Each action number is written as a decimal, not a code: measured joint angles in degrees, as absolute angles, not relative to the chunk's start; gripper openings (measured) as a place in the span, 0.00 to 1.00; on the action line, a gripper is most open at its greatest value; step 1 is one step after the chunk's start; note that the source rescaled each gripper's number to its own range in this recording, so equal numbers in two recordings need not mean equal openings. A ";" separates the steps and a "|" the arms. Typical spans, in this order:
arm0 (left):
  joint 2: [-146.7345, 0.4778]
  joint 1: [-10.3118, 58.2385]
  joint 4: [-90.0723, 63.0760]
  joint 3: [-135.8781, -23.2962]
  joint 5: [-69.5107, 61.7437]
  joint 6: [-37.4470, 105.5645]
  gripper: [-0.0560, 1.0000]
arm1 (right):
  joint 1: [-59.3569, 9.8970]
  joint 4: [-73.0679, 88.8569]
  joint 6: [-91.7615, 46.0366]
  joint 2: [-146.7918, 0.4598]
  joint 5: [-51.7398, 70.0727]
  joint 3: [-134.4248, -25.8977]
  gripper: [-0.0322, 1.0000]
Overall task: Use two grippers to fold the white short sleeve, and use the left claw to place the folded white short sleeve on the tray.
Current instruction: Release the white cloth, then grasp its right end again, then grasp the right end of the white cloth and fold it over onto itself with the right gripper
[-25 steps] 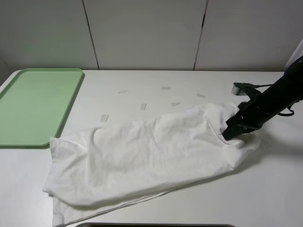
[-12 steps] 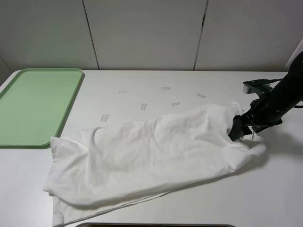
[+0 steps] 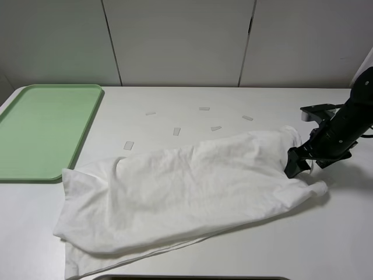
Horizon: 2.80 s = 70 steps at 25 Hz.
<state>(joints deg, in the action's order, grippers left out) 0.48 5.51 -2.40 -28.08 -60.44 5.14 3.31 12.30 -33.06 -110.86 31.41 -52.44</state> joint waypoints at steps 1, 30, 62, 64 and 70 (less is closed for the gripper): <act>0.48 5.51 -2.40 -28.08 -60.44 5.14 1.00 | 3.31 12.36 -33.06 -111.15 31.47 -52.65 0.98; 0.48 5.51 -2.40 -28.08 -60.44 5.14 1.00 | 1.96 12.02 -26.67 -109.62 35.71 -52.93 0.17; 0.48 5.51 -2.40 -28.08 -60.37 5.14 1.00 | -12.97 -37.98 26.33 -95.64 40.55 -52.89 0.17; 0.48 5.51 -2.40 -28.08 -60.37 5.14 1.00 | -14.52 -39.84 28.13 -95.64 41.94 -52.89 0.17; 0.48 5.51 -2.40 -28.08 -60.37 5.14 1.00 | -19.24 -43.61 31.27 -95.64 45.24 -52.89 0.17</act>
<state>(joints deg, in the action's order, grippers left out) 0.48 5.51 -2.40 -28.08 -60.37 5.14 -19.24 -43.61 31.27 -95.64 45.24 -52.89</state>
